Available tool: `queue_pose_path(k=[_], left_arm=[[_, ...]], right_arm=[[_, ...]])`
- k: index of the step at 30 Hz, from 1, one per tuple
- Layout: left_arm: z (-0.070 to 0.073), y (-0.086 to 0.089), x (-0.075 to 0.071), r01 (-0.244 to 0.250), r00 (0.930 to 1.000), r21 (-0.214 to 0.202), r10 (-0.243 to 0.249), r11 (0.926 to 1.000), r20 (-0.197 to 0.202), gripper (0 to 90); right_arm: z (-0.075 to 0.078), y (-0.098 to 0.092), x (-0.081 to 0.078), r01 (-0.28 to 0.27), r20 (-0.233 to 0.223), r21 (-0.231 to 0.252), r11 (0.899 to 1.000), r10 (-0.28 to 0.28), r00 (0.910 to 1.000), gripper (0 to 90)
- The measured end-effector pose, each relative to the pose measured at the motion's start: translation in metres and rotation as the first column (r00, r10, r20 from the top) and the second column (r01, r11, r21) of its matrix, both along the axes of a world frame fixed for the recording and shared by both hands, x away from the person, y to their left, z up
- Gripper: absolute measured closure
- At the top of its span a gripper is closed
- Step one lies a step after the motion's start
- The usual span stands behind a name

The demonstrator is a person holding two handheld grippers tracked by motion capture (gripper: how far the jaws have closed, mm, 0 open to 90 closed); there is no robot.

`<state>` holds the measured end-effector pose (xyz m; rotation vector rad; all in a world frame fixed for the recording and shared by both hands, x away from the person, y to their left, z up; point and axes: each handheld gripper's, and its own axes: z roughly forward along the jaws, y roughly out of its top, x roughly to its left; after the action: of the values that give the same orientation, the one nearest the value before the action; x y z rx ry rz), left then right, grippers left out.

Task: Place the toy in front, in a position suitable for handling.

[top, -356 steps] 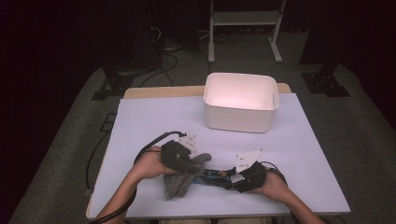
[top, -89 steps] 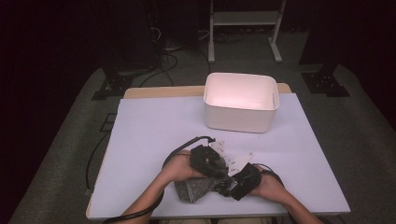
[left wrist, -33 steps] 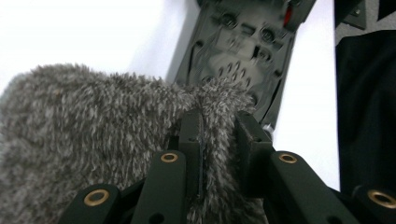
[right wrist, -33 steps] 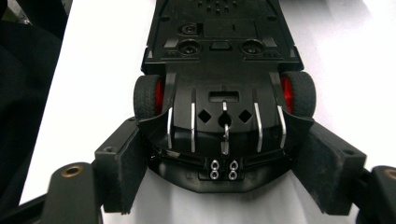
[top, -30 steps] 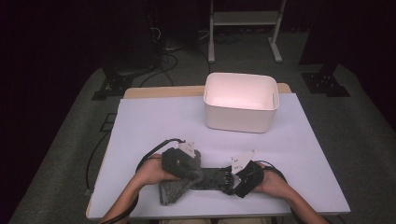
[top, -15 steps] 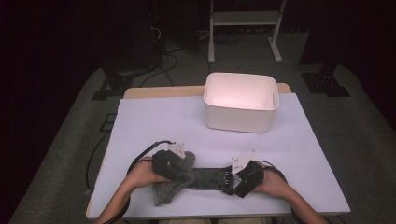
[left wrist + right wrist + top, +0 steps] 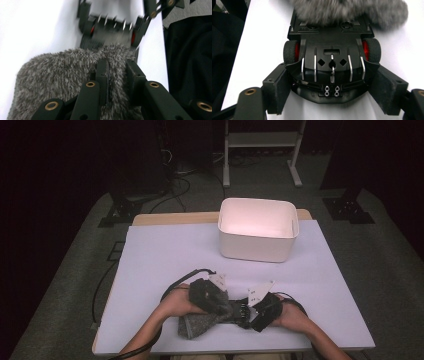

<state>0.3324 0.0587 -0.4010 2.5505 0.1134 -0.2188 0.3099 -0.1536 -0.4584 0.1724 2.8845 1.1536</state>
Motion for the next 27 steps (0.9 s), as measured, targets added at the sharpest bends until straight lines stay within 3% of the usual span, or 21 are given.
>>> queue_pose_path(k=[10, 16, 21, 27], left_arm=[[0.003, -0.035, 0.003, 0.053, 0.9986, -0.006, -0.052, 0.9986, 0.007, 74.6], [0.006, -0.045, 0.006, 0.022, 0.9992, 0.022, -0.022, 0.9995, 0.032, 74.7], [0.006, -0.039, 0.012, -0.002, 0.9995, 0.013, 0.002, 0.9999, 0.032, 74.7], [0.003, -0.015, 0.014, -0.039, 0.9991, 0.002, 0.039, 0.9992, 0.019, 74.6]], right_arm=[[0.000, 0.000, 0.000, 0.001, -0.005, 0.002, 1.000, -0.001, 1.0000, 23.2], [0.000, 0.000, 0.000, 0.004, -0.010, 0.006, 1.000, -0.004, 0.9999, 23.2], [-0.001, 0.000, 0.000, 0.001, -0.007, 0.009, 1.000, -0.001, 1.0000, 23.2], [-0.001, 0.000, 0.000, 0.002, -0.009, 0.011, 1.000, -0.002, 1.0000, 23.1]])
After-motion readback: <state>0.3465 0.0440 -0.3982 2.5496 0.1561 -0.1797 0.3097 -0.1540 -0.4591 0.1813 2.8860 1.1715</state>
